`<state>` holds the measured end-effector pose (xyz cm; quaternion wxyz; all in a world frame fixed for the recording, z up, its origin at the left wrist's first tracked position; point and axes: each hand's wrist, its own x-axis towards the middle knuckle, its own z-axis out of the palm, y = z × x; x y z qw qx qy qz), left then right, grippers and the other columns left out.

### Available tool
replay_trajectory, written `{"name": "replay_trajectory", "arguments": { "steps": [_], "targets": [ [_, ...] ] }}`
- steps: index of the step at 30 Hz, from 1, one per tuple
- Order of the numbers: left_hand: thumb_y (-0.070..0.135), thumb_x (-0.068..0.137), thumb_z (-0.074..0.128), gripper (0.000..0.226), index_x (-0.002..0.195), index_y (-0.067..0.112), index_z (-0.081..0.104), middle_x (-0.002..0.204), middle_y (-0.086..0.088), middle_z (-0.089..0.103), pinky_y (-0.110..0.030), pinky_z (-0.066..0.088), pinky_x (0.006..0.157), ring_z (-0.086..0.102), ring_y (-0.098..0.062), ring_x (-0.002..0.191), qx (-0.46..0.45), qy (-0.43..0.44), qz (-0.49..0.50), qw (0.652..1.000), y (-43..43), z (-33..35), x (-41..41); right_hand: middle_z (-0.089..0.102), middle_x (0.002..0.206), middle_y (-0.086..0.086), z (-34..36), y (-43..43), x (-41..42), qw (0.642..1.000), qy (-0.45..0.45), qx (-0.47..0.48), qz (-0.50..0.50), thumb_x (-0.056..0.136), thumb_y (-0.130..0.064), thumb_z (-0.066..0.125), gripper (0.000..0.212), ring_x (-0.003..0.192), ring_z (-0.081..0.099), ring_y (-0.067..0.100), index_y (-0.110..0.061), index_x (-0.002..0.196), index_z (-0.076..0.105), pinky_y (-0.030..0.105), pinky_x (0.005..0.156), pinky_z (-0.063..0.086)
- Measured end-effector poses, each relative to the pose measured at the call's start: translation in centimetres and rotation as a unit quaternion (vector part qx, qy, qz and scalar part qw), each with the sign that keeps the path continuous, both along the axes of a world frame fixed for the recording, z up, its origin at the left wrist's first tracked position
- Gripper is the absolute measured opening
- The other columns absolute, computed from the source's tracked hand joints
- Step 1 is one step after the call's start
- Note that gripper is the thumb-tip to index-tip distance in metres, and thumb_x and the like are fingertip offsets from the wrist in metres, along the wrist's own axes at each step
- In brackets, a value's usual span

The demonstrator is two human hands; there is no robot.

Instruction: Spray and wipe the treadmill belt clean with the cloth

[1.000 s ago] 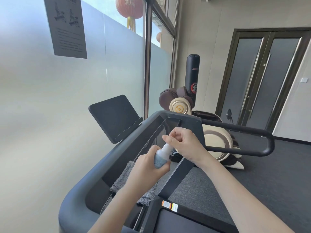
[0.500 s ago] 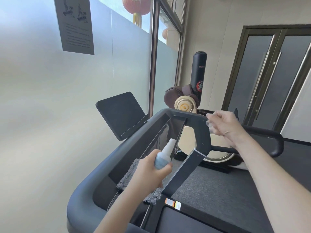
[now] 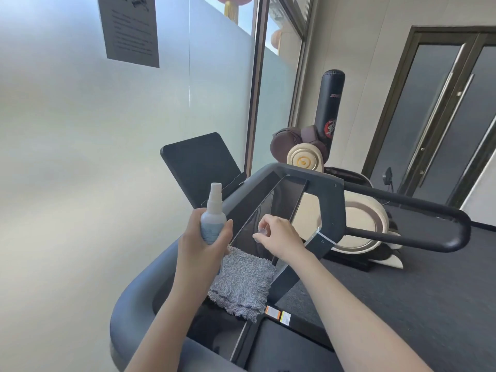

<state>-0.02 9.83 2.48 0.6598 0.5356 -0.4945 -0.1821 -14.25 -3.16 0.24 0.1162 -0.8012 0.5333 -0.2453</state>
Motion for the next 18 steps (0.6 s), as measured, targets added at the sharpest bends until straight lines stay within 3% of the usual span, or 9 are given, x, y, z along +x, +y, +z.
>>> {"name": "replay_trajectory", "arguments": {
  "steps": [5,10,14,18],
  "targets": [
    [0.016,0.088,0.065,0.016,0.084,0.020,0.049,0.055,0.003,0.053,-0.037,0.047,0.047,0.052,-0.015,0.047,0.009,0.013,0.009,1.000,0.1,-0.8,0.6,0.061,0.099,0.002,-1.2,-1.5,1.2,0.999,0.040,-0.010,-0.022,0.086,-0.022,0.062,0.011,0.083,0.051,0.020,-0.016,0.090,0.054,0.028,0.067,0.037],
    [0.017,0.088,0.065,0.016,0.084,0.017,0.049,0.065,-0.017,0.057,-0.032,0.045,0.046,0.052,-0.015,0.047,0.002,0.015,0.019,1.000,0.2,-0.7,0.8,0.060,0.106,0.003,-2.0,-2.4,1.4,0.999,0.050,0.003,-0.014,0.086,-0.023,0.063,0.016,0.089,0.052,0.021,-0.016,0.098,0.056,0.029,0.071,0.040],
    [0.018,0.088,0.065,0.017,0.084,0.018,0.049,0.066,-0.018,0.058,-0.038,0.046,0.048,0.053,-0.016,0.048,0.004,0.002,0.022,1.000,0.3,-0.6,0.8,0.055,0.112,0.002,-1.9,-2.1,1.2,1.000,-0.010,-0.026,-0.014,0.088,-0.028,0.061,0.030,0.105,0.051,0.020,-0.017,0.114,0.055,0.031,0.081,0.044],
    [0.018,0.088,0.066,0.017,0.084,0.020,0.049,0.061,-0.003,0.056,-0.038,0.048,0.051,0.054,-0.017,0.049,0.001,-0.006,0.020,1.000,0.8,-0.6,0.9,0.058,0.100,0.000,-1.2,-0.3,1.9,0.994,-0.067,-0.061,0.053,0.090,-0.026,0.059,0.020,0.092,0.048,0.012,-0.013,0.105,0.064,0.026,0.081,0.041]
  ]
}}
